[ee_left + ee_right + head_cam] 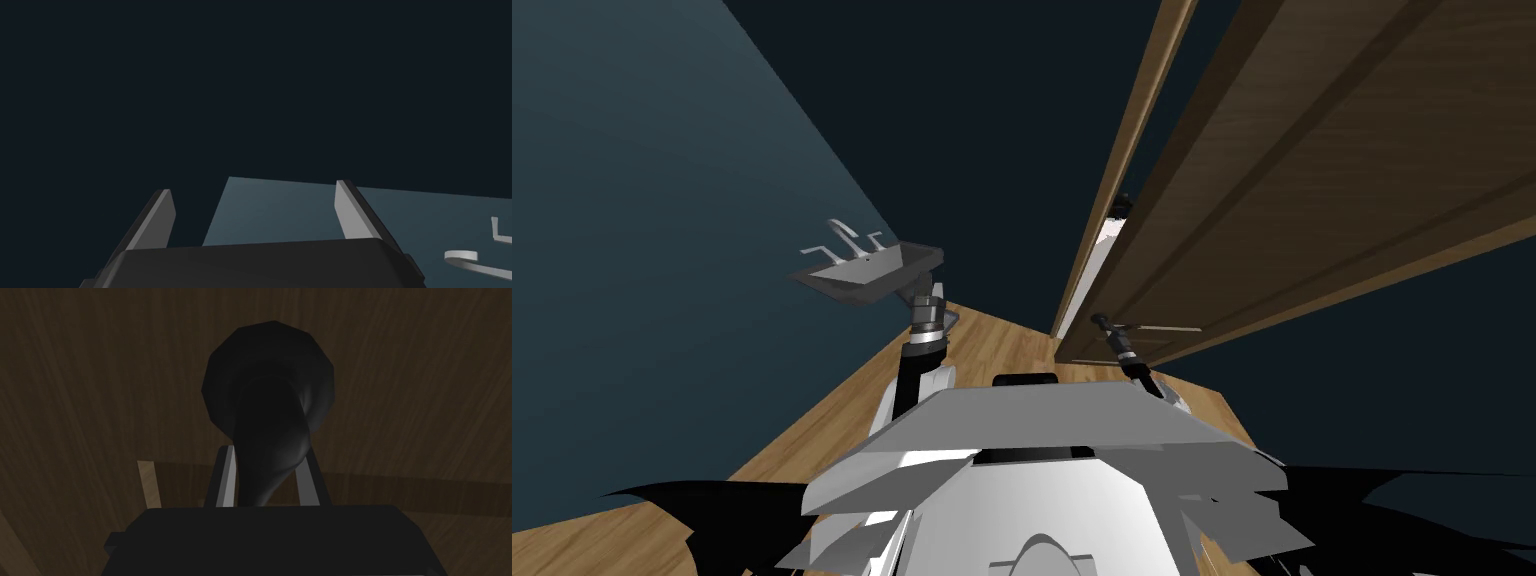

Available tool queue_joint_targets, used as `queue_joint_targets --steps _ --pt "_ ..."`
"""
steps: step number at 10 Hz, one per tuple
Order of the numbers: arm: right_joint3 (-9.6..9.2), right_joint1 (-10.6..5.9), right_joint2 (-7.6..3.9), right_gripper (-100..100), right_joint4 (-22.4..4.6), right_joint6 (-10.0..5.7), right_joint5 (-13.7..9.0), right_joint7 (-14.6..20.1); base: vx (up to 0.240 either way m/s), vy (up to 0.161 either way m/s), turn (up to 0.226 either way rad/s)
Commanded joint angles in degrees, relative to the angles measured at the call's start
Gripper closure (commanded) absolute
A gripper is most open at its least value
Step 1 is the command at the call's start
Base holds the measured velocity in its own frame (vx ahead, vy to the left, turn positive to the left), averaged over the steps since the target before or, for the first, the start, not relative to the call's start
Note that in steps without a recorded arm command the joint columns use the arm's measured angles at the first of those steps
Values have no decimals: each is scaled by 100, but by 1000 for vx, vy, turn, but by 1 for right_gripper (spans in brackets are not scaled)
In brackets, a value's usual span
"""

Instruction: Pull the door open

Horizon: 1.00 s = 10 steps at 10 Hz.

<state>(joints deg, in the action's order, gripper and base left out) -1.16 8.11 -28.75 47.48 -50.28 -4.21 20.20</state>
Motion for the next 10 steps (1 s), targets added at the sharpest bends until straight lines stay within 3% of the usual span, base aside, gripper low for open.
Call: queue_joint_targets --steps 1,2,3,4,5,6,10 --pt "-36 145 -107 100 60 -115 12 84 -226 -49 118" --pt "-75 219 -175 100 62 -221 23 150 -225 -73 122" --pt "-68 204 -107 100 125 -128 21 102 -104 -34 32" --pt "-120 336 -178 100 76 -335 31 179 -157 -50 220" --pt "-127 363 -199 100 63 -386 32 195 -217 -84 166" --pt "-151 453 -271 100 20 -554 33 251 -226 -96 187" --pt "-210 676 -449 100 -87 -971 35 387 -216 -72 164"
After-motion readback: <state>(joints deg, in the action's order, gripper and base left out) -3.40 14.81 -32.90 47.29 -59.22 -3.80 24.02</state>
